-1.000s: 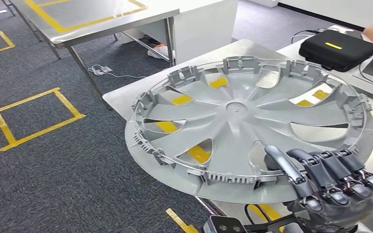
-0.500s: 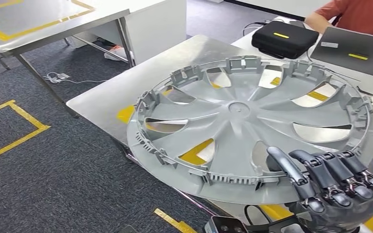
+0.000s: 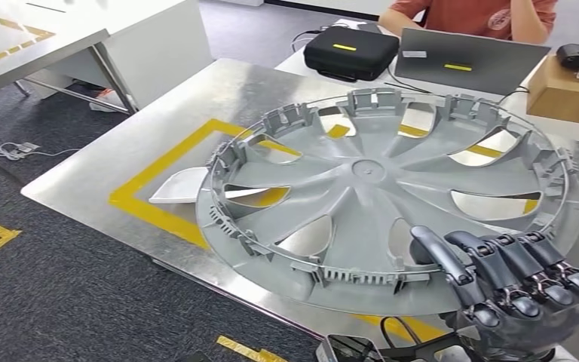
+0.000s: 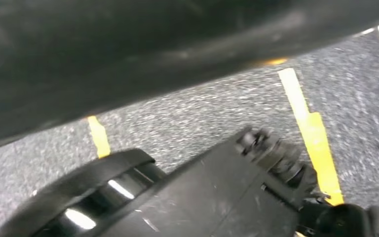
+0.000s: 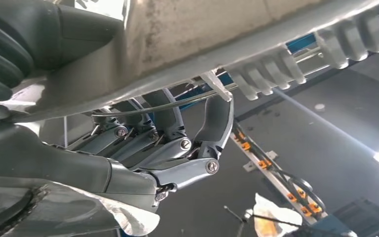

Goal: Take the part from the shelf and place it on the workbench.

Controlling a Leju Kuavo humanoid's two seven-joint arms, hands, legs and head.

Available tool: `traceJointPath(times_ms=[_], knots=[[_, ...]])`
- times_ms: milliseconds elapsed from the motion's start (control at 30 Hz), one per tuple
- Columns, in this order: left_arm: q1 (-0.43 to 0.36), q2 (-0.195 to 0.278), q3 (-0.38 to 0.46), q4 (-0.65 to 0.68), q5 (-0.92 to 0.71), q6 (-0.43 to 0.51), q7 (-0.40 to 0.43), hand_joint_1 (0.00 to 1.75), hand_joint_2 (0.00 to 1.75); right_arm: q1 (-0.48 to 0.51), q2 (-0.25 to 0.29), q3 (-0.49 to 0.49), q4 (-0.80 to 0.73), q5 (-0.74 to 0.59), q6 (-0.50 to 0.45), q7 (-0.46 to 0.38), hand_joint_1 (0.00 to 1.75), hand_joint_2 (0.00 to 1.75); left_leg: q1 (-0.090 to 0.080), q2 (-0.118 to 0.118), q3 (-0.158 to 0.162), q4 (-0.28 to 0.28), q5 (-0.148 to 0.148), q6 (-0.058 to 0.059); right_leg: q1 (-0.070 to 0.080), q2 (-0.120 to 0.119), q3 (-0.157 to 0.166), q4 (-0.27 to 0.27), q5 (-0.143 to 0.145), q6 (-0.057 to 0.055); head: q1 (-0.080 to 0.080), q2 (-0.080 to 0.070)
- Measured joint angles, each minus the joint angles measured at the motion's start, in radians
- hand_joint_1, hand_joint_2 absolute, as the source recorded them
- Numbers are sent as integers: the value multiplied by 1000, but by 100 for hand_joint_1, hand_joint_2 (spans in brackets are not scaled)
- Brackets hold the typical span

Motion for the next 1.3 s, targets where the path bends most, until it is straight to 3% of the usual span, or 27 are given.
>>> traceJointPath(times_ms=[67,133,167,233,300,367,400,433,500,567,667,733,800,833,867,900,967,1033,1100,1167,1233,1300], knots=[[0,1,2,0,-2,0,0,0,0,0,0,0,0,0,0,-2,175,175,-2,-34,34,-79,23,11,-2,23,-5,2,3,7,0,0],[-1,0,2,0,-5,0,0,0,0,0,0,0,0,0,0,-3,175,175,-4,-23,39,-93,23,12,-6,44,-13,-1,7,19,-1,0],[-2,0,2,0,-7,0,0,0,0,1,0,-1,0,0,0,-4,175,175,-2,-10,41,-101,27,14,-6,38,-19,2,5,24,-1,0],[-5,-3,2,0,-7,0,0,0,0,1,0,-2,0,0,0,-5,175,175,3,16,47,-118,36,18,-2,-11,-50,52,-29,34,5,0],[-3,-4,3,0,-7,-1,0,0,0,1,0,-2,0,-1,0,-6,175,175,3,44,47,-122,37,22,-4,-67,-108,172,-92,42,10,0],[1,-4,3,0,-7,-1,0,0,0,1,0,-3,1,-1,0,-7,175,175,4,75,47,-121,35,21,-11,-85,-152,264,-120,53,10,0],[2,-5,3,0,-7,-1,0,0,0,2,0,-3,2,-1,0,-7,175,175,5,90,47,-120,33,19,-15,-90,-149,262,-108,58,10,0],[1,-5,3,0,-7,-1,0,0,0,2,0,-4,2,-1,0,-7,175,175,7,103,48,-118,31,15,-19,-98,-126,219,-81,62,11,0],[0,-6,3,0,-7,-1,0,0,0,2,0,-4,2,-1,0,-7,175,175,7,124,49,-109,21,3,-20,-141,-48,84,-26,68,12,0],[-1,-6,3,0,-8,-1,0,0,0,2,0,-5,3,-1,0,-7,175,175,3,141,50,-97,12,-10,-17,-168,-5,10,-10,57,10,0],[-3,-6,3,-1,-9,-1,0,0,0,3,0,-8,3,0,0,-6,175,175,3,159,54,-90,5,-22,-15,-140,-9,8,-11,33,6,0],[-5,-7,3,-1,-10,-1,0,0,0,3,1,-8,4,0,0,-5,175,175,9,123,40,-46,-31,-32,-18,-118,-10,7,-7,20,4,0],[-3,-7,3,-1,-12,-1,0,0,0,3,2,-8,5,0,0,-4,175,175,11,73,-13,77,-99,-36,-18,-93,-12,7,-4,12,1,0],[0,-7,3,-1,-12,-1,0,0,0,3,2,-8,6,0,0,-3,175,175,10,62,-44,146,-127,-35,-16,-79,-13,7,-3,9,0,0],[1,-6,3,-1,-13,-1,0,0,0,3,2,-8,7,0,0,-3,175,175,10,57,-67,193,-138,-33,-15,-65,-14,7,-2,7,0,0],[2,-6,3,-1,-14,-1,0,0,0,3,2,-8,8,0,0,-3,175,175,9,54,-74,203,-129,-28,-13,-50,-14,7,-1,6,0,0],[1,-5,3,-1,-14,-1,0,0,0,3,2,-8,8,0,0,-3,175,175,5,39,-36,111,-63,-13,-9,-20,-13,7,1,6,0,0],[0,-1,3,-1,-14,-1,0,0,0,2,2,-8,8,0,0,-3,175,175,4,-19,21,-20,-6,9,-9,4,-16,7,5,9,2,0],[1,-1,3,-1,-14,-1,0,0,0,2,2,-8,8,0,0,-3,175,175,2,-60,43,-78,7,17,-15,26,-25,8,11,18,0,0],[2,-3,4,-1,-15,-1,0,0,0,3,2,-8,8,0,0,-2,175,175,3,-42,45,-91,13,13,-20,47,-36,7,17,31,-4,0],[-1,-4,4,-1,-15,-1,0,0,0,3,2,-9,8,0,0,-2,175,175,7,-13,50,-108,22,15,-17,11,-57,33,-1,41,0,0],[-1,-6,4,-1,-16,-1,0,0,0,2,2,-10,8,-1,0,-2,175,175,9,18,53,-116,26,19,-13,-56,-108,135,-60,50,6,0]])
